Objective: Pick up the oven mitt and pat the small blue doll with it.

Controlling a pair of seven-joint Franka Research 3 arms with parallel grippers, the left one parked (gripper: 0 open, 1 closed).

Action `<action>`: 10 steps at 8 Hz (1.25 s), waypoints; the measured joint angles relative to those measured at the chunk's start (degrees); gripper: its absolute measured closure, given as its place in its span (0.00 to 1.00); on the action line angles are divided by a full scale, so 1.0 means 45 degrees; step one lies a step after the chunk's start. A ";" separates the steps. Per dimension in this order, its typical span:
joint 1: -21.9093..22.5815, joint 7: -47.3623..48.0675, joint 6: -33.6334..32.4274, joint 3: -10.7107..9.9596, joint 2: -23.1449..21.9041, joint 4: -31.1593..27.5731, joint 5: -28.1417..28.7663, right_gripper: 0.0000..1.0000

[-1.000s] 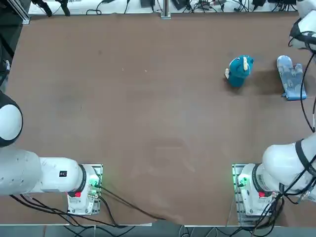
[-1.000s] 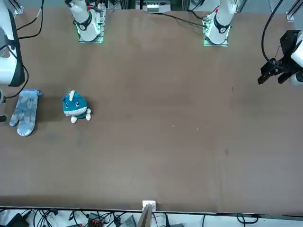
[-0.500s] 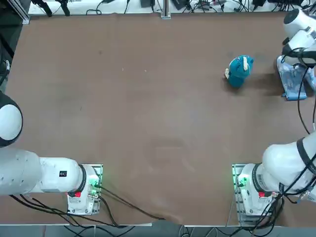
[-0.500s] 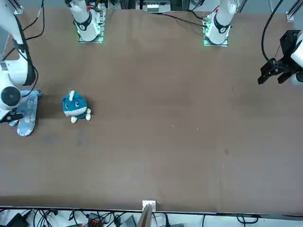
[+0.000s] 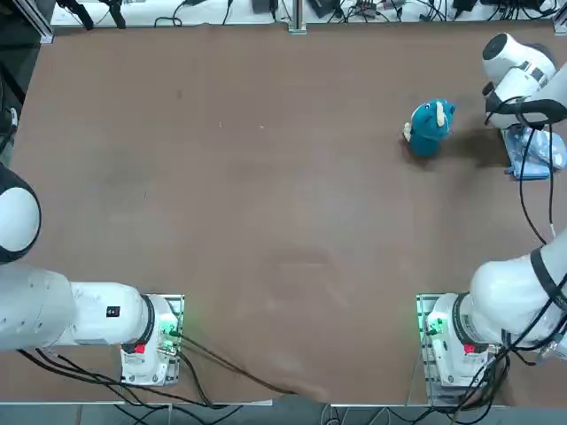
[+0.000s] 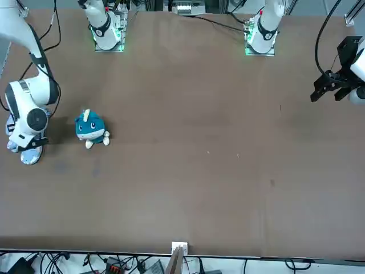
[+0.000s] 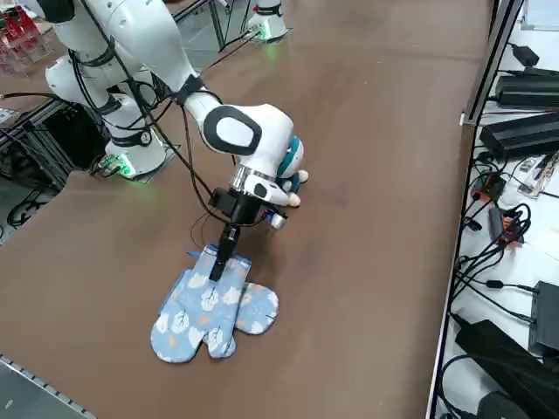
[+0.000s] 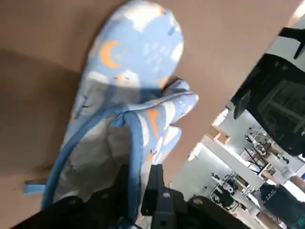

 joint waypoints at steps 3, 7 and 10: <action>0.0207 0.0122 0.0010 0.0017 0.0295 -0.0206 0.0026 0.46; 0.0240 -0.0051 0.0077 0.0909 0.0016 0.0289 0.3272 0.00; 0.0123 -0.1049 -0.0275 0.1186 -0.0362 0.0637 0.4467 0.00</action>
